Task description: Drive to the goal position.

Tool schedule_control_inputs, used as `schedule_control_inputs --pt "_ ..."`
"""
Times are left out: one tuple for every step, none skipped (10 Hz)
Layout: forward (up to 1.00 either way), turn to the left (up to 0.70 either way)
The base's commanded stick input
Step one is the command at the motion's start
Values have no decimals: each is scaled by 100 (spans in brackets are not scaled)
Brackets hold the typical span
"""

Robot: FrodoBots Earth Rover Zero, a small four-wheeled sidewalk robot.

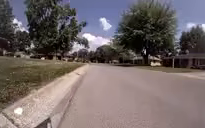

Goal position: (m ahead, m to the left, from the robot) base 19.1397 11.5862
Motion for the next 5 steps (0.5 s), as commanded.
schedule_control_inputs --pt "100 0" --pt "100 0" --pt "100 0" --pt "100 0" --pt "100 0"
